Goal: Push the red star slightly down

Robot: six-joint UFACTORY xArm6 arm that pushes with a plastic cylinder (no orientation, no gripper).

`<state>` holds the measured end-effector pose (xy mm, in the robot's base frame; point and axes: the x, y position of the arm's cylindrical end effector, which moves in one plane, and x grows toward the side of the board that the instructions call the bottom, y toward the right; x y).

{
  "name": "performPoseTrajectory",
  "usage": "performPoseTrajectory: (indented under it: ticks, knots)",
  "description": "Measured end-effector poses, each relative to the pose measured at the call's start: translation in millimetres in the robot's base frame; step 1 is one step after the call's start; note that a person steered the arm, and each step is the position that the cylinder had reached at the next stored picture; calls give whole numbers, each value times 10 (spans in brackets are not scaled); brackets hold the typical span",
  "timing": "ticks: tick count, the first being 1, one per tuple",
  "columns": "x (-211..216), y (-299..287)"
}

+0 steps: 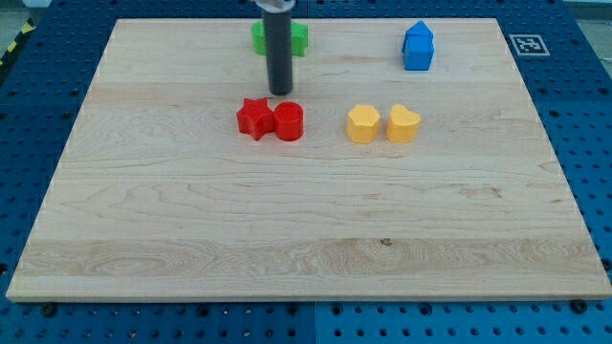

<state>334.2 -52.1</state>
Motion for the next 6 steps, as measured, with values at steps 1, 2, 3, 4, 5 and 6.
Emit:
performPoseTrajectory:
  ticks: [1,2,3,4,5,6]
  knots:
    - [-17,-189]
    - [161,-189]
    - [407,-189]
    - [584,-189]
    - [216,-460]
    - [-458,-893]
